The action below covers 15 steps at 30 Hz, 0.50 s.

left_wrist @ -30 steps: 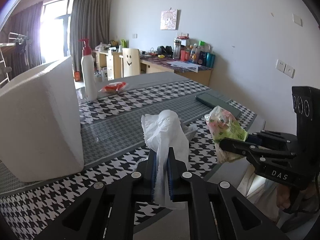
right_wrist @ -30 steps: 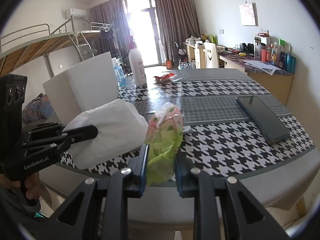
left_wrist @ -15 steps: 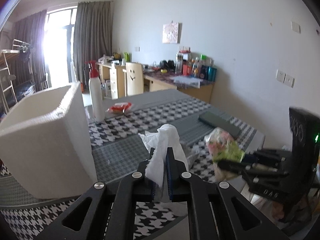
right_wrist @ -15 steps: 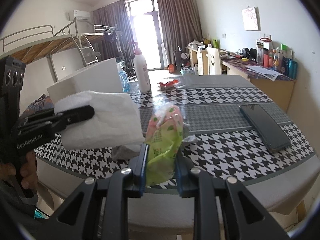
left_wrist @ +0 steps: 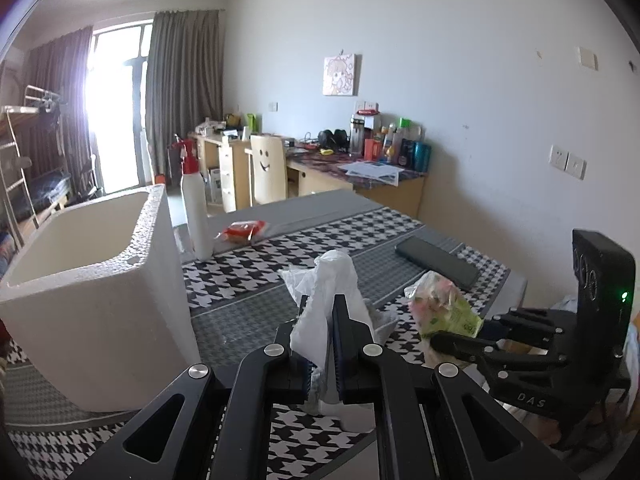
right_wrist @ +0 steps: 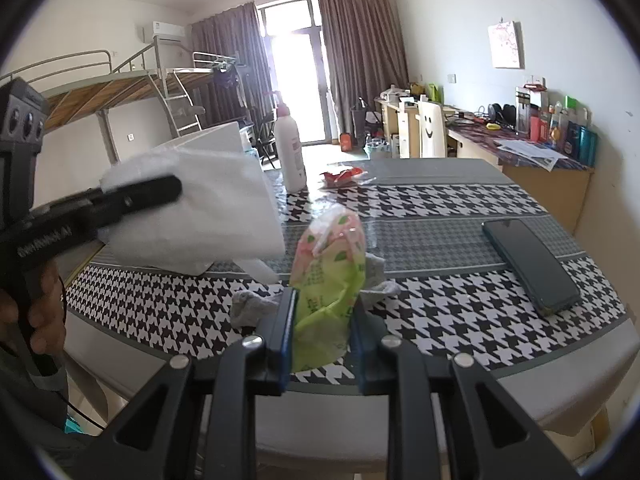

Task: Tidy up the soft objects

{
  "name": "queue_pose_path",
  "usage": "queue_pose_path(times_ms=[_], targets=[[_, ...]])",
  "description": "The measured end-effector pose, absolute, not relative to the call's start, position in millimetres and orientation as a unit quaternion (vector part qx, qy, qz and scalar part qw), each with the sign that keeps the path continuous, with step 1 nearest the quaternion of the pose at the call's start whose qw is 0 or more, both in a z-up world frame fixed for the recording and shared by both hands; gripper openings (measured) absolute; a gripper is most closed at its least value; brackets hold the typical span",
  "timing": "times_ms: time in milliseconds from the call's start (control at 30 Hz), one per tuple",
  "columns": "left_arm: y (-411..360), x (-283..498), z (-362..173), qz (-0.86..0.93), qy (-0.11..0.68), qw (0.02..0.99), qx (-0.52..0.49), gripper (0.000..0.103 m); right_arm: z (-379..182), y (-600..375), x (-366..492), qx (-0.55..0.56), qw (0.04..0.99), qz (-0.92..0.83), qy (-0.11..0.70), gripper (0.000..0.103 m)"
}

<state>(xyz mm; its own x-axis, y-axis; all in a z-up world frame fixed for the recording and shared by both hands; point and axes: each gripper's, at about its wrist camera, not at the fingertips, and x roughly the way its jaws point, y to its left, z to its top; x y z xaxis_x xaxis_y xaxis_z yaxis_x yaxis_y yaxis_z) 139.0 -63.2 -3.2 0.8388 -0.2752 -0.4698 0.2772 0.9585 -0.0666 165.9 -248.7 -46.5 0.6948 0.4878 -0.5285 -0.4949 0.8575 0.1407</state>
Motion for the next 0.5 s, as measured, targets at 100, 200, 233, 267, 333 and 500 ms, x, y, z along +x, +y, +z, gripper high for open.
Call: queue_pose_path(times_ms=[100,200,233,267,333,500], targets=[[-62.5,140.2,-7.3,-0.136,0.249,0.959,0.007,0.009,-46.4,-248.3,165.5,-0.005,0.920,0.269,0.284,0.028],[-62.4,140.5,-11.3,-0.135,0.254,0.958,0.004,0.009,-46.6,-247.7,165.4,-0.007,0.920,0.269,0.285,0.028],[-62.8,139.7,-11.5,-0.136,0.253,0.958,0.004,0.009,-46.9,-248.1,165.4,-0.006,0.920,0.270,0.285,0.028],[-63.5,139.2,-11.2,-0.137,0.253,0.958,0.004,0.009,-47.3,-248.1,165.5,-0.006,0.920,0.270,0.285,0.028],[-63.7,137.3,-9.9,-0.137,0.251,0.958,0.007,0.009,-47.9,-248.0,166.3,-0.006,0.919,0.269,0.287,0.028],[-61.0,135.5,-6.0,-0.131,0.244,0.961,0.006,0.009,-47.2,-246.2,165.1,-0.007,0.919,0.269,0.286,0.028]])
